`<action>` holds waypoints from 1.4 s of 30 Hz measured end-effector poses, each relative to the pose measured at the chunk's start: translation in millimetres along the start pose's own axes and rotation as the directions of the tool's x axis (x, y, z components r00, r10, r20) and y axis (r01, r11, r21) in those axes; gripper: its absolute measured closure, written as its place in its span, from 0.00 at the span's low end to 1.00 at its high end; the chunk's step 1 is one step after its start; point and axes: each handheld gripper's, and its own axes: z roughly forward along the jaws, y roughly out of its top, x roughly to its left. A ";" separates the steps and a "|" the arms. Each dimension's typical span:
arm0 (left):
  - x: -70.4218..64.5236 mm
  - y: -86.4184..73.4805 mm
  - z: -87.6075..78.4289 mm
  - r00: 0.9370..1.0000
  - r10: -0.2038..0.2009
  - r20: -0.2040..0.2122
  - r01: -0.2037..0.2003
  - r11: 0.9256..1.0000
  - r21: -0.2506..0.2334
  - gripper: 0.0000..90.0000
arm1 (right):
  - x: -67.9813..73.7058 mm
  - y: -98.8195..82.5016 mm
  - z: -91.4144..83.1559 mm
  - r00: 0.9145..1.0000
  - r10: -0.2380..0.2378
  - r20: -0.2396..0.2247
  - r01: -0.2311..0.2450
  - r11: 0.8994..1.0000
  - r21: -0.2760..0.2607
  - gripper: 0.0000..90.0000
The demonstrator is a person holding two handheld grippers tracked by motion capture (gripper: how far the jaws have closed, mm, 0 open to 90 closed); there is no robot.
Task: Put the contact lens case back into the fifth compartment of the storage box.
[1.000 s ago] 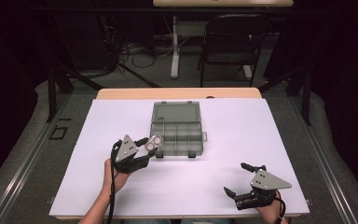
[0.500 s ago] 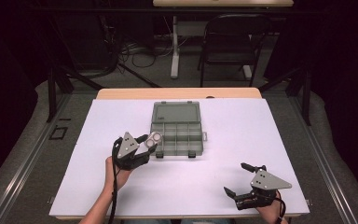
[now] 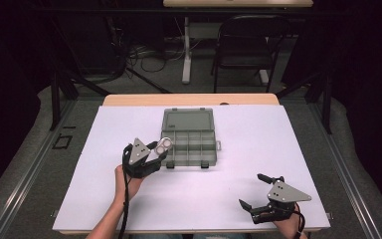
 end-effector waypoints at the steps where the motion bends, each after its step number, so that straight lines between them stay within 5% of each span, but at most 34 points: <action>1: 0.0 0.0 0.0 1.000 0.000 0.000 0.000 1.000 0.000 0.55 | 0.0 0.0 0.0 1.000 0.000 0.000 0.000 1.000 0.000 0.00; 17: 5.5 -8.1 14.9 0.996 -0.060 -0.066 0.063 0.996 0.056 0.55 | -0.4 -0.1 0.0 1.000 -0.002 -0.001 0.002 1.000 0.002 0.00; 42: 2.5 -14.1 31.1 0.995 -0.066 -0.072 0.075 0.988 0.132 0.55 | -0.9 -0.3 -0.4 1.000 -0.002 -0.004 0.002 1.000 0.002 0.00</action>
